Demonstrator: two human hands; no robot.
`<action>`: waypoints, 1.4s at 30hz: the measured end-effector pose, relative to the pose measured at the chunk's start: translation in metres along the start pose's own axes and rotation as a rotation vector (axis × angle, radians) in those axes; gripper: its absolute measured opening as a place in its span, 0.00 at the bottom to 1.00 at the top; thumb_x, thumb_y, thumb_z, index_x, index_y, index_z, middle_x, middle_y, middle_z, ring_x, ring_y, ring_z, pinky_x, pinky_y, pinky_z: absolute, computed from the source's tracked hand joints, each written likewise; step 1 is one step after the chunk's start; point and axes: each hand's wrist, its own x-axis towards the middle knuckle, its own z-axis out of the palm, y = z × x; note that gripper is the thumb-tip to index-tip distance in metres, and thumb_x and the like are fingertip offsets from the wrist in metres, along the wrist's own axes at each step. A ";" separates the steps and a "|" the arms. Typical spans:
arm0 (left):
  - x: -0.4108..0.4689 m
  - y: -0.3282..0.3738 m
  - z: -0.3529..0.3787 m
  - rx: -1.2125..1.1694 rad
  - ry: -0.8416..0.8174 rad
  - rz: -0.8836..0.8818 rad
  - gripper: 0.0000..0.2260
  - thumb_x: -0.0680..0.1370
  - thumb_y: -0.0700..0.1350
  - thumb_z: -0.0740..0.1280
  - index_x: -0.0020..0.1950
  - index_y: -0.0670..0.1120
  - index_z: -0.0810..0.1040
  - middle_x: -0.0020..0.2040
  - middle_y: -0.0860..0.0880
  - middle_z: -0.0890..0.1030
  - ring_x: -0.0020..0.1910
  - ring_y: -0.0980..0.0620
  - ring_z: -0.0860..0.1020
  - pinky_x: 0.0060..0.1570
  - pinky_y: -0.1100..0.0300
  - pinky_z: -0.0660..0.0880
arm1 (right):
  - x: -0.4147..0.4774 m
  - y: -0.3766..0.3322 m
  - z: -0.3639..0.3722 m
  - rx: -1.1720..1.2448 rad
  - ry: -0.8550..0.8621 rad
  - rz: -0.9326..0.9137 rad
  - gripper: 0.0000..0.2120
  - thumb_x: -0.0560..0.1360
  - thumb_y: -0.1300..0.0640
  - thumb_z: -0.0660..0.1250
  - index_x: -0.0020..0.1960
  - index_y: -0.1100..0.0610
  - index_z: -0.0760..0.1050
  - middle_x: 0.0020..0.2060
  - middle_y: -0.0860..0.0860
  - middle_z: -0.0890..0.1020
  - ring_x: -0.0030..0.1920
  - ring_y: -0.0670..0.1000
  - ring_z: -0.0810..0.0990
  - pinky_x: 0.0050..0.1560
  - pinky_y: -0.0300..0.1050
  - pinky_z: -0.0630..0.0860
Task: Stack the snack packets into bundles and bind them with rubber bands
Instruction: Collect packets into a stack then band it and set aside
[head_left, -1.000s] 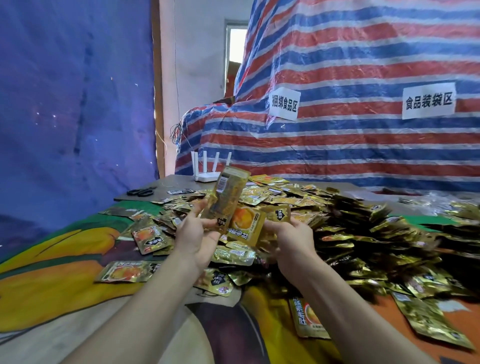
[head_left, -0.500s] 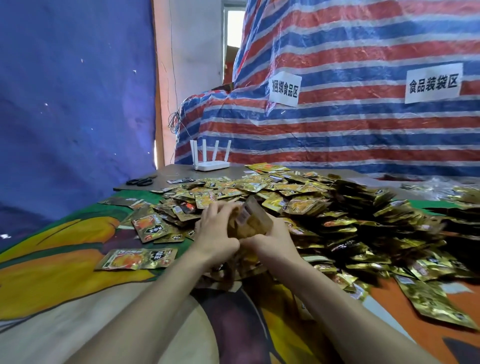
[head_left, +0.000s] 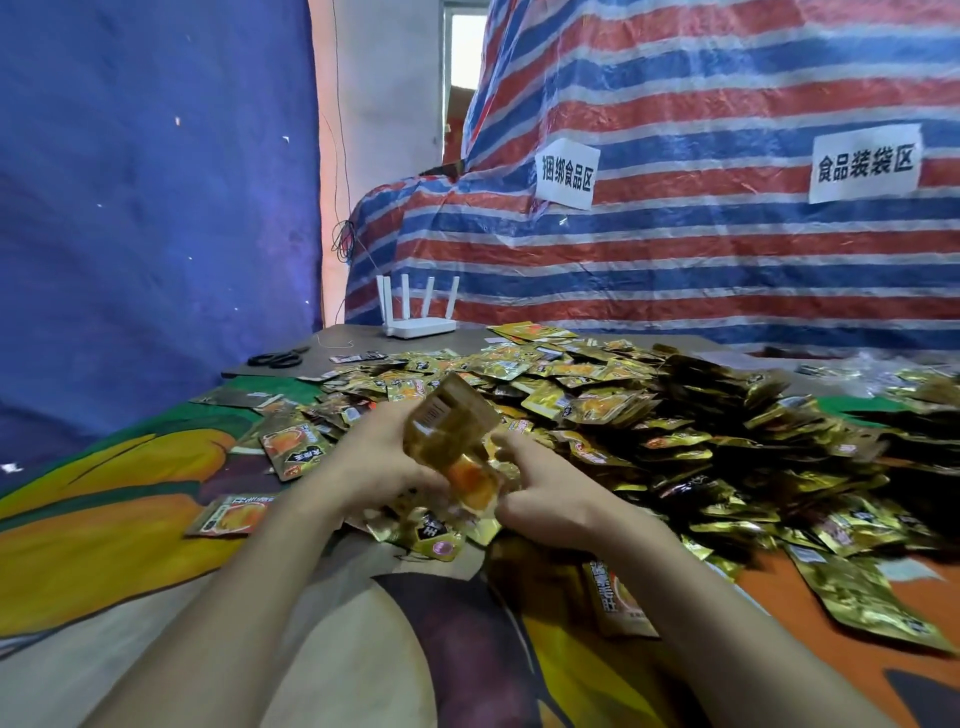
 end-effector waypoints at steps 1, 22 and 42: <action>-0.001 -0.001 -0.005 -0.022 0.072 -0.030 0.19 0.64 0.36 0.82 0.47 0.52 0.79 0.43 0.53 0.85 0.44 0.56 0.83 0.50 0.56 0.77 | 0.002 0.000 0.002 -0.095 -0.018 0.024 0.32 0.74 0.57 0.69 0.75 0.53 0.64 0.64 0.55 0.75 0.67 0.57 0.74 0.56 0.45 0.77; -0.009 0.022 -0.005 0.877 -0.043 -0.419 0.13 0.78 0.43 0.65 0.63 0.50 0.73 0.62 0.46 0.77 0.64 0.44 0.74 0.58 0.51 0.67 | 0.048 -0.014 0.005 -0.404 -0.183 0.143 0.33 0.73 0.59 0.61 0.77 0.43 0.64 0.74 0.58 0.70 0.72 0.62 0.68 0.68 0.59 0.72; -0.001 0.024 -0.004 -0.612 0.393 -0.318 0.07 0.75 0.35 0.72 0.51 0.44 0.82 0.46 0.45 0.85 0.47 0.45 0.82 0.47 0.52 0.77 | 0.014 -0.023 -0.007 0.437 0.609 -0.257 0.08 0.78 0.64 0.69 0.43 0.57 0.86 0.37 0.50 0.87 0.38 0.50 0.86 0.36 0.43 0.82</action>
